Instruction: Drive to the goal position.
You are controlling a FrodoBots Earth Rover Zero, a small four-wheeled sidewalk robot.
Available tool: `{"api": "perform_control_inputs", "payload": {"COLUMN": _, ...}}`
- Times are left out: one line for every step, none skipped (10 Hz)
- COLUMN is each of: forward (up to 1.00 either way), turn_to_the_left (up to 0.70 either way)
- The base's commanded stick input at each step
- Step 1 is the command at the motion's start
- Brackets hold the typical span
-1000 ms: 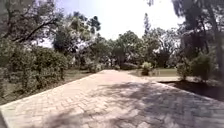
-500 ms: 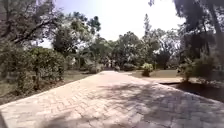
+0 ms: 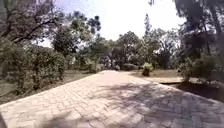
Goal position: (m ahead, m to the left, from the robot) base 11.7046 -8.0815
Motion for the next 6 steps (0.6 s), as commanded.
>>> {"api": "perform_control_inputs", "payload": {"forward": 0.3, "turn_to_the_left": 0.0}}
{"api": "perform_control_inputs", "payload": {"forward": 0.3, "turn_to_the_left": 0.0}}
{"api": "perform_control_inputs", "payload": {"forward": 0.3, "turn_to_the_left": 0.0}}
{"api": "perform_control_inputs", "payload": {"forward": 0.3, "turn_to_the_left": 0.0}}
{"api": "perform_control_inputs", "payload": {"forward": 0.3, "turn_to_the_left": 0.0}}
{"api": "perform_control_inputs", "payload": {"forward": 0.3, "turn_to_the_left": 0.0}}
